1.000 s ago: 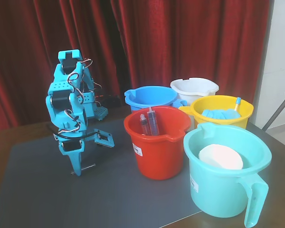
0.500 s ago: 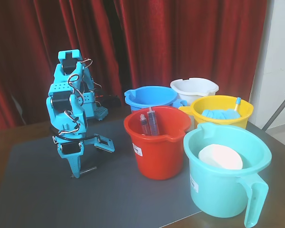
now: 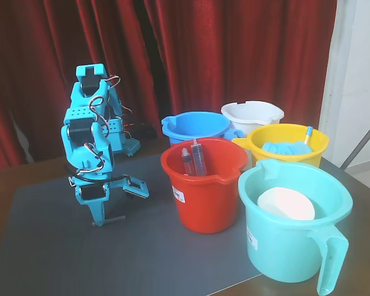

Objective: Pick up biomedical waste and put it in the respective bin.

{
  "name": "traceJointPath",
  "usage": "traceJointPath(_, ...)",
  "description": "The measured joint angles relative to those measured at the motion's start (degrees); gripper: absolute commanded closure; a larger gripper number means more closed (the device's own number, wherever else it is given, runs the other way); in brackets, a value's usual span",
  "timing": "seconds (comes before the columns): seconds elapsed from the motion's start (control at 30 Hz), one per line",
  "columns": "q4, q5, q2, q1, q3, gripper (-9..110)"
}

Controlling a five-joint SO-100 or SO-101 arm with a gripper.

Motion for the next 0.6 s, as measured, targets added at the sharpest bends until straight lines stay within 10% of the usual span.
traceJointPath(0.27, 1.6, 2.1, -1.8, -0.4, -7.6, 102)
traceJointPath(0.6, 27.7, 25.2, -2.2, 0.0, -63.9, 102)
